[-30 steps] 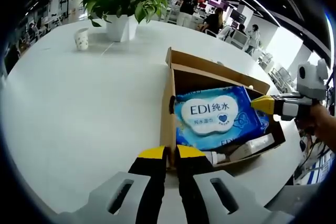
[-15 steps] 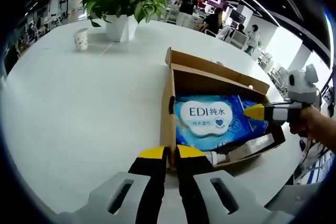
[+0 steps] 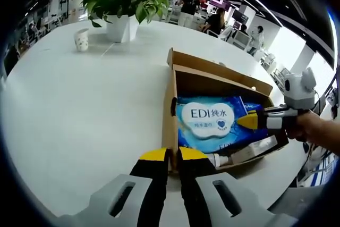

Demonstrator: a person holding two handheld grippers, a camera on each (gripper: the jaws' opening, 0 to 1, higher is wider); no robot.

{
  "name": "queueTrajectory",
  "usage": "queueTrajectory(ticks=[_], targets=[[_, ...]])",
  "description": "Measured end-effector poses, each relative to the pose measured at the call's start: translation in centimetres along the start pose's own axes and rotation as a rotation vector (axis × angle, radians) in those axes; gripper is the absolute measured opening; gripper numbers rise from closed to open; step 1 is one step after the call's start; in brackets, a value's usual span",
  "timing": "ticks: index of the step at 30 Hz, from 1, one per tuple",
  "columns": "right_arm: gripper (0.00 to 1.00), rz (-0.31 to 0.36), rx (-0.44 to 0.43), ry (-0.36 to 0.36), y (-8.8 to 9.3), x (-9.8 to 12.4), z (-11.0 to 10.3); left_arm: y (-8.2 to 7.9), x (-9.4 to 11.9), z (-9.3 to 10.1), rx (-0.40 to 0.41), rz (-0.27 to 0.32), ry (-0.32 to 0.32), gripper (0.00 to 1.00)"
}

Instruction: Operate the shoe box by opening the lid, removing the specified soft item, and placing it in the target area until the item is outside and the box remains undamaged.

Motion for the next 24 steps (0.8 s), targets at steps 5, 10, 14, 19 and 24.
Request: queueTrajectory(ticks=[5,10,14,19,24], targets=[[0.0,0.01,-0.027,0.001,0.0,0.2,0.0,0.0,0.0,0.1,-0.001,0.0,0.0,0.05],[0.0,0.019,-0.044,0.002,-0.1,0.7,-0.2,-0.1,-0.1,0.1,-0.005,-0.001,-0.004,0.05],[0.0,0.051,-0.101,-0.013,-0.4,1.4,-0.6,-0.1,-0.1,0.1,-0.004,-0.002,-0.007,0.04],[0.0,0.079,-0.137,-0.034,-0.9,2.2,-1.1,-0.1,0.0,0.3,0.002,0.0,-0.004,0.05],[0.0,0.104,-0.166,-0.045,-1.3,2.8,-1.4,0.0,0.1,0.4,0.0,0.001,-0.004,0.05]])
Point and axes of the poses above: the point that each gripper's makers call its tool centre point, and the gripper's own axes: x roughly backward along the fingers, z roughly to its right, y roughly out of its underside, the point moved 7 cm from there along x, roughly backward along the fingers, and after that the axes turned 2 degrees about -x, right-handed, at the moved point
